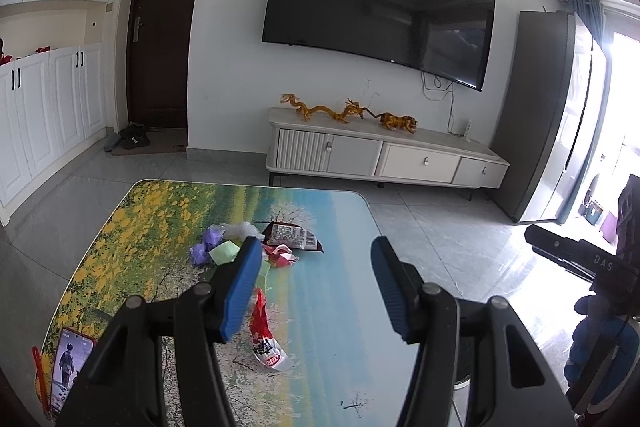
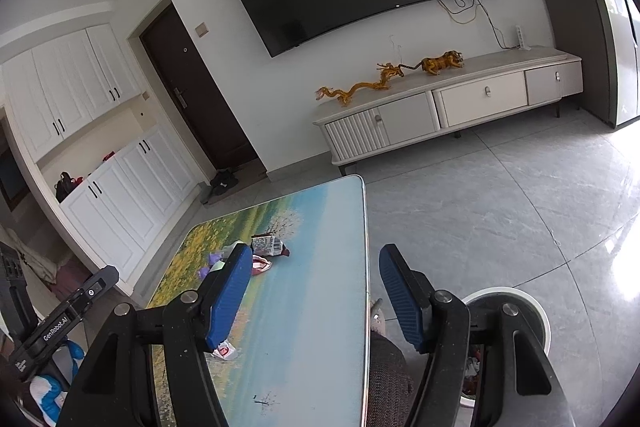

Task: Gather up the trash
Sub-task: 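Move both open tools back over the remaining trash on the table, then grasp the red snack bag with the left tool while the right tool grasps the brown candy wrapper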

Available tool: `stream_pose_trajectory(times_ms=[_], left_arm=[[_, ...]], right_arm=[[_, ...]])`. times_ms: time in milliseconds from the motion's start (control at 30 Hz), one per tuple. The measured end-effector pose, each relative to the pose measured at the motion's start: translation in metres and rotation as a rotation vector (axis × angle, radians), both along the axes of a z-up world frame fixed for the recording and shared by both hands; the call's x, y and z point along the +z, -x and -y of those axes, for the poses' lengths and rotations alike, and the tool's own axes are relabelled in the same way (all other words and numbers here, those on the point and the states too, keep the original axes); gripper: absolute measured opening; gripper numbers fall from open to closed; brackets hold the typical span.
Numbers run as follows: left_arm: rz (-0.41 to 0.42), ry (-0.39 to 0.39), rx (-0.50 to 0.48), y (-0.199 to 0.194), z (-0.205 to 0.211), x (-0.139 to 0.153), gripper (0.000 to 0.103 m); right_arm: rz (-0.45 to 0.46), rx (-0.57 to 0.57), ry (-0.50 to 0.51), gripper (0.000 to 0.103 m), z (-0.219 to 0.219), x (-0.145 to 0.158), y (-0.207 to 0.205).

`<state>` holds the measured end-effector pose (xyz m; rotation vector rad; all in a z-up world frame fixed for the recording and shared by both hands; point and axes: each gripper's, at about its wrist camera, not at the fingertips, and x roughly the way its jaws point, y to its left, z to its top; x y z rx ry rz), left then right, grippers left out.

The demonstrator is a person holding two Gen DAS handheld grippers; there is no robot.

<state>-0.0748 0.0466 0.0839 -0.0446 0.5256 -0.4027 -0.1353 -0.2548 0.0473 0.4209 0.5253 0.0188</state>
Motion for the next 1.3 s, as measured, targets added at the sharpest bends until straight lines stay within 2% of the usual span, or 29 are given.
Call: stream_pose_trajectory(times_ms=[267, 467, 667, 833, 1067, 1300], left_arm=[[-0.010, 0.009, 0.028, -0.008, -0.016, -0.001, 0.055], [-0.019, -0.012, 0.032, -0.022, -0.023, -0.004, 0.055], [-0.064, -0.021, 0.036, -0.042, -0.036, -0.021, 0.055], [-0.146, -0.040, 0.000, -0.059, -0.038, -0.055, 0.055], [-0.310, -0.075, -0.065, -0.083, -0.025, -0.125, 0.054], [-0.391, -0.102, -0.107, -0.098, -0.014, -0.166, 0.052]], right_arm=[[0.022, 0.053, 0.037, 0.064, -0.021, 0.018, -0.017], [0.044, 0.103, 0.070, 0.064, -0.040, 0.035, -0.033], [0.039, 0.145, 0.083, 0.064, -0.055, 0.038, -0.059], [-0.016, 0.177, 0.087, 0.064, -0.068, 0.017, -0.093], [-0.119, 0.229, 0.093, 0.064, -0.080, -0.031, -0.150], [-0.214, 0.288, 0.094, 0.064, -0.091, -0.085, -0.210]])
